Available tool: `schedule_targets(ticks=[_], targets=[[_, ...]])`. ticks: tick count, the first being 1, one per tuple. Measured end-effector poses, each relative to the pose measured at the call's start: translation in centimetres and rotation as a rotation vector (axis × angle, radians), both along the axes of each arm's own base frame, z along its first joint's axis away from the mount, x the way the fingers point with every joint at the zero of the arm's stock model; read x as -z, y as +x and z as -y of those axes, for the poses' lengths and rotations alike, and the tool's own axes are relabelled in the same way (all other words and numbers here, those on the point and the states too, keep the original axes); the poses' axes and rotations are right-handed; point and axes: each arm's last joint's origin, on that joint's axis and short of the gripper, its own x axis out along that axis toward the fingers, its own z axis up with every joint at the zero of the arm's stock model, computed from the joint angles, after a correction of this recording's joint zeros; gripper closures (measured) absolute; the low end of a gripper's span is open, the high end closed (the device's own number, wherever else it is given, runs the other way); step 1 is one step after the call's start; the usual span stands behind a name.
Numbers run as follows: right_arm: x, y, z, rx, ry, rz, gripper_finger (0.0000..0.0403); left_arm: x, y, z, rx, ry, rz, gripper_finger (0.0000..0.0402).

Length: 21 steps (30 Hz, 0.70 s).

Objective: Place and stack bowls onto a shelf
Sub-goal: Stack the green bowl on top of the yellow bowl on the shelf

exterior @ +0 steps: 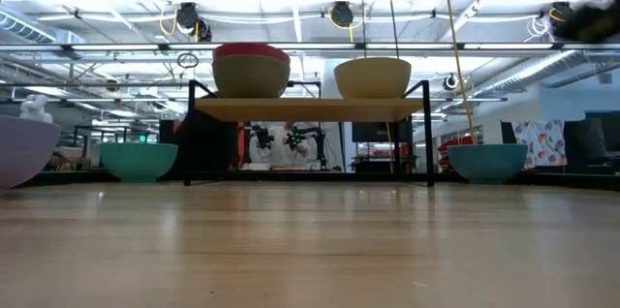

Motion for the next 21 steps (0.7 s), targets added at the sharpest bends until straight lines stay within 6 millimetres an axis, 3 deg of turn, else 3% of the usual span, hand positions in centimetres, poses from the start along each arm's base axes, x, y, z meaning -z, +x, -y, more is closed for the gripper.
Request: schedule_targets(ticks=[6,11,15,21], targets=[[-7.5,0.2,2.2,0.087,-0.158,0.101,0.0402,0.0,0.0,-0.1,-0.023,0.027,0.002,0.0252],[-12.4,0.3,4.9,0.18,-0.272,0.24,0.0402,0.0,0.0,-0.3,-0.045,0.045,0.004,0.0252],[-15.0,0.4,7.4,0.275,-0.312,0.325,0.0402,0.0,0.0,-0.7,-0.066,0.051,0.005,0.0252],[-16.6,1.7,11.4,0.387,-0.423,0.357,0.0403,0.0,0.0,-1.8,-0.093,0.062,-0.002,0.0252]])
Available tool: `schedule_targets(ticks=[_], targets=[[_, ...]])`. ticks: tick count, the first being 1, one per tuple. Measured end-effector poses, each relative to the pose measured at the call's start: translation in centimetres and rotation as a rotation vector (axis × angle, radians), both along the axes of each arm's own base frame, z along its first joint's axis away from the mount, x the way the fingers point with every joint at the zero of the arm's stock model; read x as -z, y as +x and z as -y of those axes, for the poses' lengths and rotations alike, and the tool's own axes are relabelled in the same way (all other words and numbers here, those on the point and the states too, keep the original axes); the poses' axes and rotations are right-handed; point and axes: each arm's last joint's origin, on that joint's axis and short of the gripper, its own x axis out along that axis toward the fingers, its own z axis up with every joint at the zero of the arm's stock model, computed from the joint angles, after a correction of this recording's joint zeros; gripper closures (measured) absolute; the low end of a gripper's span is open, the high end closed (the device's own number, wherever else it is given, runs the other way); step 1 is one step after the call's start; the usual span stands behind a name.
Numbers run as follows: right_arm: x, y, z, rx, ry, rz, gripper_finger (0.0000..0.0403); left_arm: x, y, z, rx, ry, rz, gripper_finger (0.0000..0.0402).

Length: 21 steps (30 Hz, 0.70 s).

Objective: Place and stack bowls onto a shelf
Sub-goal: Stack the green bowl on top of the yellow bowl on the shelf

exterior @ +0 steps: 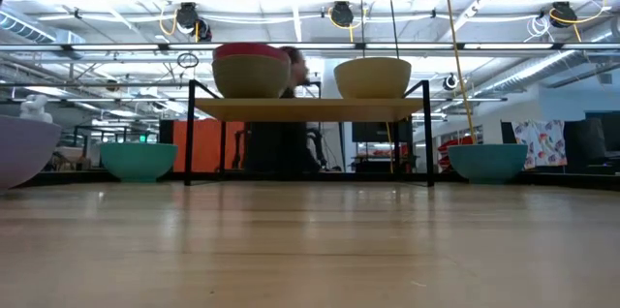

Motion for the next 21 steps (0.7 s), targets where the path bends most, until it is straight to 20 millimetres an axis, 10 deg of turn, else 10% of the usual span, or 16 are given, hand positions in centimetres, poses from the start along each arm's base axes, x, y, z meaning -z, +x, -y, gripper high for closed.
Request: schedule_targets(ticks=[21], targets=[[-3.8,6.5,15.7,0.146,-0.223,0.11,0.0403,0.0,-0.6,-4.8,-0.182,-0.003,0.008,0.0252]])
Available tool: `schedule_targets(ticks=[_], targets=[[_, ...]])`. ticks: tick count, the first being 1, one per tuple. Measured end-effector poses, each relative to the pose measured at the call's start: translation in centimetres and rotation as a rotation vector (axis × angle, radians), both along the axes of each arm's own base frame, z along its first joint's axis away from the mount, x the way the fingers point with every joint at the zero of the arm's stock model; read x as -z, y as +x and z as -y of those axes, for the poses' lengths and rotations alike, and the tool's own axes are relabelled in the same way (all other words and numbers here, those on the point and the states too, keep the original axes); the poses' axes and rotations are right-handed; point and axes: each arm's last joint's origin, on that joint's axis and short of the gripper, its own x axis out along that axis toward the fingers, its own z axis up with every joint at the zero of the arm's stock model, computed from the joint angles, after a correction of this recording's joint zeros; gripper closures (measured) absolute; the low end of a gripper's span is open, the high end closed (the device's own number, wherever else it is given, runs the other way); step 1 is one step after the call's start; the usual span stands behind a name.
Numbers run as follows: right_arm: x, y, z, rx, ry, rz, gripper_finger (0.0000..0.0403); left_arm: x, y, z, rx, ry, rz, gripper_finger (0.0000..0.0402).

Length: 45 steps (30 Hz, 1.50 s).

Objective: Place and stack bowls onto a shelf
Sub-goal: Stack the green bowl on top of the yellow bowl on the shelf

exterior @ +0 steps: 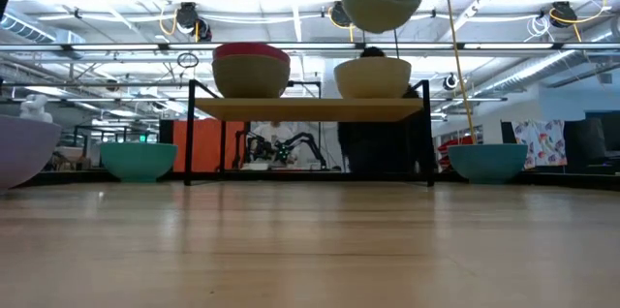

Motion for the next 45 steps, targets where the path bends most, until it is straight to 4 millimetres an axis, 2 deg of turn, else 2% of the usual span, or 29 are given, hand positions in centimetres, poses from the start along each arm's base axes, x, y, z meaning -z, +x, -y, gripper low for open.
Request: schedule_targets(ticks=[8,17,25,45], targets=[[2.7,0.4,5.0,-0.066,0.1,-0.043,0.0403,0.0,-0.1,-0.4,-0.047,-0.021,0.018,0.0252],[5.2,0.8,8.0,-0.099,0.164,-0.089,0.0403,0.0,-0.1,-0.4,-0.079,-0.042,0.036,0.0252],[6.2,1.1,8.4,-0.188,0.207,-0.105,0.0403,0.0,-0.1,-0.4,-0.085,-0.046,0.039,0.0252],[6.2,1.2,8.5,-0.242,0.171,-0.127,0.0401,0.0,-0.1,-0.5,-0.09,-0.047,0.04,0.0252]])
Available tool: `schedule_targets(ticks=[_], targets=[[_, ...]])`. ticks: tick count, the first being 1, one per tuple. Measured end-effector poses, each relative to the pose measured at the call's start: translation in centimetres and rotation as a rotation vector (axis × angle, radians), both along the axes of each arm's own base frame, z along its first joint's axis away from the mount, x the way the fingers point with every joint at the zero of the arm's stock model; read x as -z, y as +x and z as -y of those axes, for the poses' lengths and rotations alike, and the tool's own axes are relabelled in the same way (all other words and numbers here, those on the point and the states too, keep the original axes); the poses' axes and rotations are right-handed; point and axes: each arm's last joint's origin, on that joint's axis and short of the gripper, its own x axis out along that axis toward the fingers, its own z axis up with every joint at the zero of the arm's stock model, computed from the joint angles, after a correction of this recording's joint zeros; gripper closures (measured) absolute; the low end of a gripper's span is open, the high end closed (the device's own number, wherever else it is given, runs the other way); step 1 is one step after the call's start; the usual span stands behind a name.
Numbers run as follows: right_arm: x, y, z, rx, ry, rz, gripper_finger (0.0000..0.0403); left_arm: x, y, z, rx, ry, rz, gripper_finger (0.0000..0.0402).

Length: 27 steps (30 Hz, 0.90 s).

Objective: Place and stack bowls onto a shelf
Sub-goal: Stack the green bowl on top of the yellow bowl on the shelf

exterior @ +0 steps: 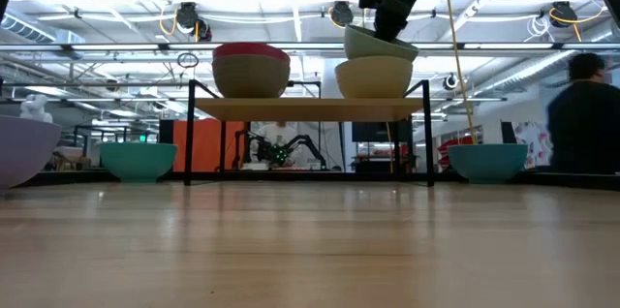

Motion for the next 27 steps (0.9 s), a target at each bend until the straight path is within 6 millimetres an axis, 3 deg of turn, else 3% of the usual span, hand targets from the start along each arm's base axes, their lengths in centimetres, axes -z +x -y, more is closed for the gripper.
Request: schedule_targets(ticks=[18,27], targets=[[-0.14,0.18,0.07,0.016,-0.007,0.021,0.0331,-0.01,0.0,0.0,0.0,0.0,0.0,0.0252],[-0.84,0.6,0.48,-0.022,-0.106,0.078,0.0328,-0.01,0.0,0.0,0.0,0.0,0.0,0.0252]])
